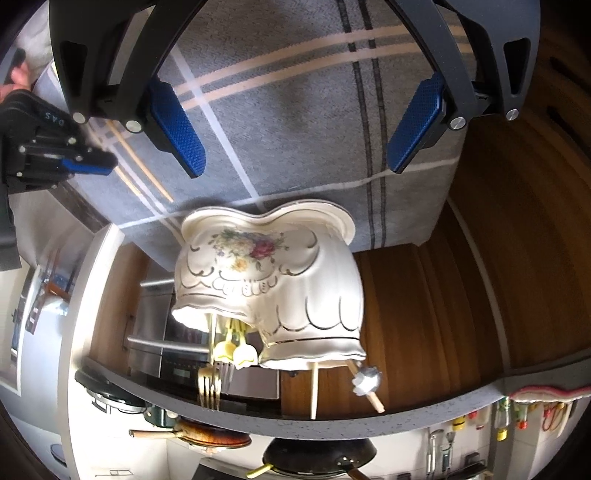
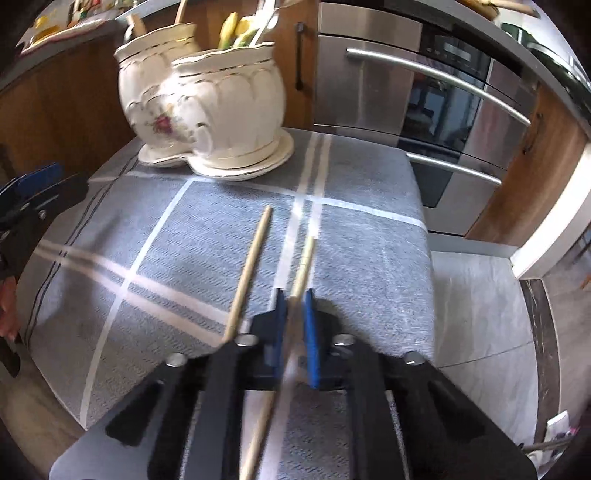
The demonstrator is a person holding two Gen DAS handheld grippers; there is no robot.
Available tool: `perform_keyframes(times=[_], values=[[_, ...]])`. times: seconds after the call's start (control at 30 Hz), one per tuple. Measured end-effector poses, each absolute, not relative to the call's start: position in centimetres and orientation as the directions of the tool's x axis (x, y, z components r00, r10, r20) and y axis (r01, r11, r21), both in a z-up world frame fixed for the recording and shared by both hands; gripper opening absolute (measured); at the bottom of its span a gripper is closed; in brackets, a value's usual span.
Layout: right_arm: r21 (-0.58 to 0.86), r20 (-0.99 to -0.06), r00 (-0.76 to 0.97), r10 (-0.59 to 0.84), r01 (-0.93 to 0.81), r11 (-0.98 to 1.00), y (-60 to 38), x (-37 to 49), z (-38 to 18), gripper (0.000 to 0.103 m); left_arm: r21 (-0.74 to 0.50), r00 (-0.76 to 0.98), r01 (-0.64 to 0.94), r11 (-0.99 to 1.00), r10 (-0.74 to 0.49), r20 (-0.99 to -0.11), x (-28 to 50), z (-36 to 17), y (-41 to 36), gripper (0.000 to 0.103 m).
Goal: Organize utensils
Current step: 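Grasp a gold chopstick with the right tool while the left tool grasps the other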
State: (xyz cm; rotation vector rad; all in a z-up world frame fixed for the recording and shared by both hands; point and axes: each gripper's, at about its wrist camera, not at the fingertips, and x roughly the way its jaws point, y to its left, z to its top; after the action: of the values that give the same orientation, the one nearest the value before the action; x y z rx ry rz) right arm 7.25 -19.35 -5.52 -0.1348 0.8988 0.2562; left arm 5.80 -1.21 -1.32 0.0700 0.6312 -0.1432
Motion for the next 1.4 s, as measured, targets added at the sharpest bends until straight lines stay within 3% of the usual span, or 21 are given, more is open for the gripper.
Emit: perform_keyframes(times=[0.17,0.33,0.47,0.7,0.97,1.07,1.1,1.23,1.4], values=[[0.067,-0.773,0.598,0.214,-0.259,0.964,-20.5,7.5,-5.3,0.004,0.025,0.788,0.177,0.984,-0.126,-0.602,5.7,-1.6,-2.2,0.097],[0.149,-0.702,0.655,0.279,-0.247,0.957,-22.1,7.4,-3.4,0.004,-0.017,0.756,0.235,0.972,-0.193,-0.626,5.4,-1.6,-4.2,0.097],[0.190,-0.647,0.700,0.301,-0.234,0.953,-23.5,7.5,-2.5,0.004,0.019,0.744,0.275,0.961,-0.200,-0.637,5.1,-1.7,-6.6,0.097],[0.247,-0.611,0.722,0.325,-0.217,0.944,-25.6,8.8,-2.7,0.005,-0.016,0.648,0.331,0.944,-0.239,-0.723,5.8,-3.6,-11.3,0.093],[0.289,-0.600,0.716,0.358,-0.223,0.931,-26.9,9.5,-3.0,0.005,0.003,0.573,0.374,0.927,-0.228,-0.787,6.9,-5.2,-15.0,0.050],[0.304,-0.600,0.709,0.372,-0.229,0.925,-27.0,9.7,-3.1,0.005,0.049,0.570,0.389,0.920,-0.198,-0.798,7.0,-5.4,-15.9,0.029],[0.306,-0.598,0.708,0.376,-0.232,0.923,-26.9,9.7,-3.1,0.005,0.050,0.559,0.403,0.914,-0.202,-0.804,7.1,-5.3,-16.0,0.012],[0.329,-0.589,0.697,0.409,-0.255,0.909,-26.6,9.9,-3.1,0.005,0.061,0.527,0.435,0.898,-0.199,-0.826,7.4,-4.8,-15.7,0.005],[0.345,-0.579,0.686,0.441,-0.285,0.894,-25.9,10.1,-3.0,0.005,0.075,0.495,0.439,0.895,-0.171,-0.852,7.3,-4.6,-13.5,0.005]])
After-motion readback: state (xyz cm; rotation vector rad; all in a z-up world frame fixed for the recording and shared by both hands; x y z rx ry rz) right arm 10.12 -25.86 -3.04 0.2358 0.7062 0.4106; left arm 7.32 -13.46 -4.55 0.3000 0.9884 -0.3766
